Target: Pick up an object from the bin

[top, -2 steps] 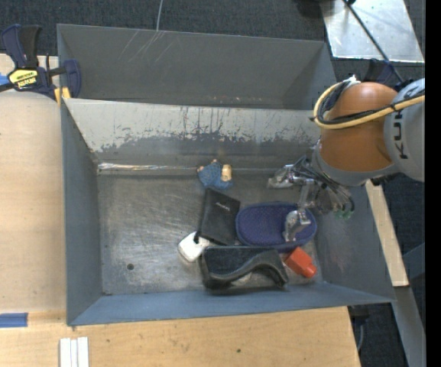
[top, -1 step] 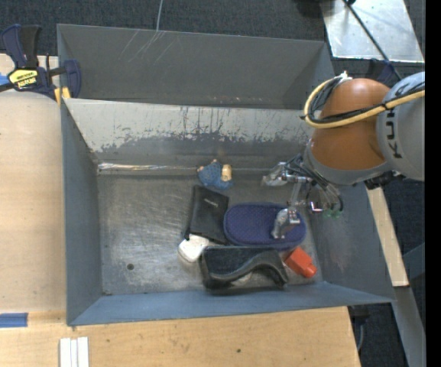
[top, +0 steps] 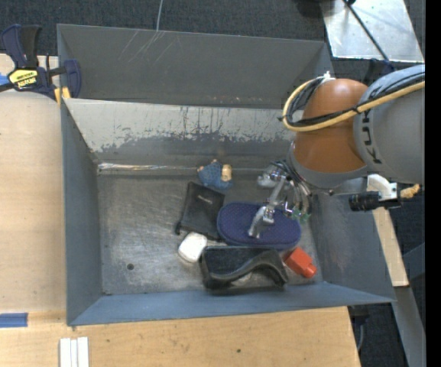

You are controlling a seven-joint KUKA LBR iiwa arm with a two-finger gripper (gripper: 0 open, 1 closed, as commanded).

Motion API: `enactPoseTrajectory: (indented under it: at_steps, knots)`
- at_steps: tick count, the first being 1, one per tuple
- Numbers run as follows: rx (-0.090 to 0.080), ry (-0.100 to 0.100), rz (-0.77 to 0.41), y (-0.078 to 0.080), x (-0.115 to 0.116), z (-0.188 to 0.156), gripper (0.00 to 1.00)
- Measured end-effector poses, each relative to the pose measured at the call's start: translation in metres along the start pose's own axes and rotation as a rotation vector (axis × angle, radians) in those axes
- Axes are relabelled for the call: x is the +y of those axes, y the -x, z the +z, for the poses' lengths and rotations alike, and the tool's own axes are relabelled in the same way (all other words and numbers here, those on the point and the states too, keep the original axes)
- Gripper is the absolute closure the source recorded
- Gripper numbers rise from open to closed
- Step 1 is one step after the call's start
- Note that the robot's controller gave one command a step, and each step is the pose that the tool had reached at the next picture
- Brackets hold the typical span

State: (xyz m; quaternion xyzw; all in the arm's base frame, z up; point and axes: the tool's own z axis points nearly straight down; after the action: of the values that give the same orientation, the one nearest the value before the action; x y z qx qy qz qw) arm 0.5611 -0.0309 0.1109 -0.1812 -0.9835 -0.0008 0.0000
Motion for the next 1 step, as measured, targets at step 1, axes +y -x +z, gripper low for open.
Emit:
enactPoseTrajectory:
  at_steps: [1]
  knots:
    - [0.008,0.005,-0.034,0.0463,-0.0174,0.035,0.0]
